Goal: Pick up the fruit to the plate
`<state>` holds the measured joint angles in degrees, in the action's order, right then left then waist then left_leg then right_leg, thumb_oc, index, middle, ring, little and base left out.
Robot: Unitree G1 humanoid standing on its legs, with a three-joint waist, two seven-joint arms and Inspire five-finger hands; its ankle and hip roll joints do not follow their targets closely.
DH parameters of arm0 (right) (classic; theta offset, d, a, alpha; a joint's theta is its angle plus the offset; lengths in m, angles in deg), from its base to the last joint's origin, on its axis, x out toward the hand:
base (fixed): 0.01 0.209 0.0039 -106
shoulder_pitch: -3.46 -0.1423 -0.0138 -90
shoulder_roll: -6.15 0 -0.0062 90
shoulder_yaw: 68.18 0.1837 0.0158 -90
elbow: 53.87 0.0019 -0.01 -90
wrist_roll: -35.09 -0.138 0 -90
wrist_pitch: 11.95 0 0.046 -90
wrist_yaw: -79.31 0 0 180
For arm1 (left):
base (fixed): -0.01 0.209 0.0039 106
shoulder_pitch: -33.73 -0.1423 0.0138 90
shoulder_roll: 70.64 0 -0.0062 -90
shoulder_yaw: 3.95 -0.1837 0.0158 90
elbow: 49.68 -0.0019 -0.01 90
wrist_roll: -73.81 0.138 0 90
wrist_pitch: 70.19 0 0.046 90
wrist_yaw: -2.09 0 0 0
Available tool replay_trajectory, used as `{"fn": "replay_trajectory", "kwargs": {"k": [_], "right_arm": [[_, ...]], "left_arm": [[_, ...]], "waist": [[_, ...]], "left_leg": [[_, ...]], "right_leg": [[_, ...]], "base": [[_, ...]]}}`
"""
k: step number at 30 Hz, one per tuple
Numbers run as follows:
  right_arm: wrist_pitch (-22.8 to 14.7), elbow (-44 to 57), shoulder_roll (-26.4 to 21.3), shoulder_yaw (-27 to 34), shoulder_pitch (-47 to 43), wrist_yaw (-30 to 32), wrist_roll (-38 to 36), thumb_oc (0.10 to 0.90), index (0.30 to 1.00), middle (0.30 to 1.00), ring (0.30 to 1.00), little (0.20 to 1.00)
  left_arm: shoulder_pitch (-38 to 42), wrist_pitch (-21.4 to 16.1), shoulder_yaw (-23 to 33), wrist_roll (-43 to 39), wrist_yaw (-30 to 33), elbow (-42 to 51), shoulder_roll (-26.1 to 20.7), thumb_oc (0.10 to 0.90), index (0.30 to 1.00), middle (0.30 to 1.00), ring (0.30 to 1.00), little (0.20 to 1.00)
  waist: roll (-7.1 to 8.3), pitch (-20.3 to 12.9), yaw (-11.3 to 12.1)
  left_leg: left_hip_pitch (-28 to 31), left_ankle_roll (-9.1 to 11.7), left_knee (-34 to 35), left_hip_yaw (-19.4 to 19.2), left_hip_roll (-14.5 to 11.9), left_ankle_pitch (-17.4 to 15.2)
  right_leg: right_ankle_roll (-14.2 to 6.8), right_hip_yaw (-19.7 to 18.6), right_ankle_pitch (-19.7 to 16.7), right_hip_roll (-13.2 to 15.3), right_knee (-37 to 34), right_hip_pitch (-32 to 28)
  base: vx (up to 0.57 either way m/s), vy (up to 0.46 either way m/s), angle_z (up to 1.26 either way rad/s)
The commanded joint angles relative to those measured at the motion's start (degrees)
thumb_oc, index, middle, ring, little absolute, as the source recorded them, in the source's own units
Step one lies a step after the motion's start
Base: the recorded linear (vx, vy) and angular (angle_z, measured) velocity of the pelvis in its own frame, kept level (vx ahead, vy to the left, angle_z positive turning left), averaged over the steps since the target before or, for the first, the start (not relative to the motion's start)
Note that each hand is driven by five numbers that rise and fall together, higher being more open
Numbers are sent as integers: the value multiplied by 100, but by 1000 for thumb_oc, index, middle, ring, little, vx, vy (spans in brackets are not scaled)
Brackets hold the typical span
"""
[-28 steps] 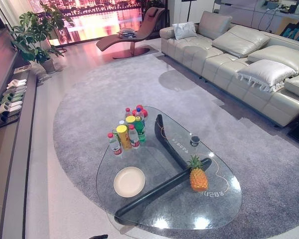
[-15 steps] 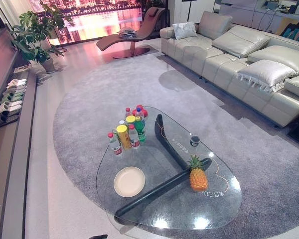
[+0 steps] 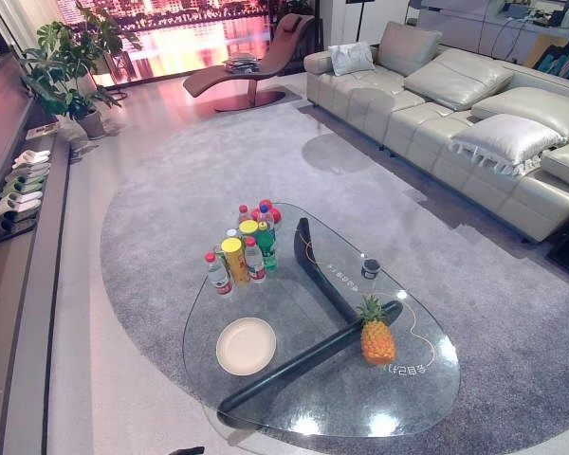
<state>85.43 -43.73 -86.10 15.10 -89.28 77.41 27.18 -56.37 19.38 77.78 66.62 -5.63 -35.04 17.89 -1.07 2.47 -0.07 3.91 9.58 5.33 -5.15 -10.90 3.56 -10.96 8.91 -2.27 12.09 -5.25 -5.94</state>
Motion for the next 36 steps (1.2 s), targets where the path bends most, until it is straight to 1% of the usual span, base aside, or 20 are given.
{"fn": "replay_trajectory", "kwargs": {"k": [1, 5, 6, 8, 13, 14, 15, 16, 18, 19, 22, 23, 24, 26, 27, 29, 30, 32, 33, 36], "right_arm": [[57, -242, 83, -21, -342, -10, -53, 800, 900, 900, 900, 900], [89, -163, 66, -103, -382, -10, -132, 800, 900, 900, 900, 900], [136, -133, 49, -161, -458, -18, -168, 800, 900, 900, 900, 900], [105, -86, 42, -219, -619, 34, -193, 800, 900, 900, 900, 900], [218, -40, -56, -320, -929, 53, -214, 800, 900, 900, 900, 900], [199, -30, -62, -327, -940, 59, -215, 800, 900, 900, 900, 900], [202, 28, -91, -356, -965, 74, -204, 800, 900, 900, 900, 900], [208, 49, -104, -368, -977, 75, -210, 800, 900, 900, 900, 900], [210, 139, -176, -419, -1036, 83, -213, 800, 900, 900, 900, 900], [168, 205, -256, -458, -1124, 96, -292, 800, 900, 900, 900, 900], [122, 328, -363, -456, -1316, 150, -472, 800, 900, 900, 900, 900], [27, 399, -397, -457, -1400, 241, -584, 800, 900, 900, 900, 900], [-117, 454, -427, -445, -1446, 325, -682, 800, 900, 900, 900, 900], [-236, 552, -477, -394, -1525, 400, -801, 800, 900, 900, 900, 900], [-496, 642, -517, -375, -1590, 556, -963, 800, 900, 900, 900, 900], [-741, 793, -520, -320, -1685, 710, -1055, 800, 900, 900, 900, 900], [-928, 910, -539, -285, -1710, 820, -1164, 800, 900, 900, 900, 900], [-1070, 1006, -538, -261, -1738, 928, -1232, 800, 900, 900, 900, 900], [-1259, 1108, -522, -221, -1730, 1043, -1229, 800, 900, 900, 900, 900], [-1508, 1226, -516, -148, -1801, 1204, -1250, 800, 900, 900, 900, 900]], "left_arm": [[457, 62, -174, 9, -46, -221, 102, 800, 900, 900, 900, 900], [471, 113, -255, -89, -5, -115, 114, 800, 900, 900, 900, 900], [513, 170, -296, -177, 4, -55, 103, 800, 900, 900, 900, 900], [638, 113, -332, -322, 29, 10, 110, 800, 900, 900, 900, 900], [946, 235, -402, -557, 19, 69, 81, 800, 900, 900, 900, 900], [955, 231, -413, -583, 16, 81, 79, 800, 900, 900, 900, 900], [985, 234, -445, -646, -49, 121, 64, 800, 900, 900, 900, 900], [998, 227, -456, -682, -92, 128, 54, 800, 900, 900, 900, 900], [1066, 193, -516, -853, -406, 187, 18, 800, 900, 900, 900, 900], [1159, 164, -619, -1122, -734, 273, -2, 800, 900, 900, 900, 900], [1352, 133, -751, -1539, -919, 442, -39, 800, 900, 900, 900, 900], [1452, 66, -788, -1756, -887, 501, -47, 800, 900, 900, 900, 900], [1526, 19, -805, -1919, -801, 576, -52, 800, 900, 900, 900, 900], [1627, -49, -752, -2129, -715, 635, -85, 800, 900, 900, 900, 900], [1739, -130, -689, -2429, -638, 687, -161, 800, 900, 900, 900, 900], [1848, -212, -549, -2659, -522, 762, -234, 800, 900, 900, 900, 900], [1913, -264, -453, -2828, -370, 833, -297, 800, 900, 900, 900, 900], [1965, -336, -356, -2926, -208, 885, -331, 800, 900, 900, 900, 900], [1988, -390, -267, -3013, -27, 943, -362, 800, 900, 900, 900, 900], [2033, -544, -73, -3134, 327, 980, -413, 800, 900, 900, 900, 900]], "waist": [[59, 336, 96], [18, 530, 87], [-2, 703, 87], [-36, 1042, 65], [-90, 1579, 22], [-90, 1618, 21], [-83, 1733, 18], [-80, 1767, 17], [-59, 1892, 22], [-52, 2009, 32], [-42, 2190, 43], [-34, 2294, 62], [-19, 2381, 73], [-1, 2486, 71], [24, 2575, 65], [64, 2655, 50], [94, 2726, 42], [113, 2733, 29], [125, 2733, 17], [131, 2733, 1]], "left_leg": [[80, -203, -33, -95, -190, -117], [-148, -221, -33, -57, -153, -77], [-312, -240, -33, -24, -117, -48], [-631, -284, -33, 29, -55, 11], [-1174, -353, -33, 130, 55, 123], [-1213, -358, -33, 141, 67, 131], [-1337, -363, -33, 168, 92, 162], [-1376, -361, -33, 175, 98, 173], [-1522, -347, -33, 188, 106, 217], [-1642, -329, -33, 186, 110, 255], [-1820, -321, -33, 203, 125, 324], [-1919, -314, -49, 242, 143, 391], [-2068, -306, -213, 292, 165, 383], [-2339, -305, -555, 356, 207, 306], [-2588, -308, -839, 399, 234, 232], [-2862, -309, -1149, 419, 258, 147], [-3046, -319, -1359, 464, 289, 104], [-3248, -328, -1561, 507, 323, 52], [-3465, -340, -1790, 567, 359, -11], [-3779, -362, -2089, 620, 394, -109]], "right_leg": [[76, 61, -291, 361, 25, 185], [76, 15, -352, 368, 25, 435], [79, -26, -403, 369, 25, 611], [102, -106, -497, 343, 25, 957], [184, -195, -636, 223, 25, 1490], [185, -203, -647, 218, 25, 1531], [188, -222, -686, 200, 25, 1653], [189, -228, -697, 192, 25, 1693], [193, -232, -733, 166, 25, 1837], [199, -216, -760, 142, 25, 1952], [230, -201, -793, 125, 77, 2176], [256, -209, -775, 125, 193, 2321], [276, -229, -752, 138, 322, 2449], [300, -265, -702, 165, 540, 2656], [308, -297, -647, 198, 751, 2869], [306, -363, -574, 224, 1009, 3124], [296, -408, -547, 246, 1186, 3302], [292, -456, -509, 254, 1347, 3492], [291, -506, -477, 256, 1505, 3690], [285, -570, -416, 236, 1771, 4020]], "base": [[0, 0, 0], [-19, -4, 0], [-163, -21, -3], [-226, -15, -3], [-146, -11, -1], [-101, -10, -3], [-70, -9, -2], [-86, -14, -2], [-71, -17, -5], [-67, -17, -4], [-86, -17, -4], [-105, -24, -6], [-119, -28, -5], [-106, -27, -2], [-102, -30, 0], [-106, -33, -1], [-90, -30, -2], [-61, -18, 3], [-45, -13, 9], [-33, -10, 8]]}}
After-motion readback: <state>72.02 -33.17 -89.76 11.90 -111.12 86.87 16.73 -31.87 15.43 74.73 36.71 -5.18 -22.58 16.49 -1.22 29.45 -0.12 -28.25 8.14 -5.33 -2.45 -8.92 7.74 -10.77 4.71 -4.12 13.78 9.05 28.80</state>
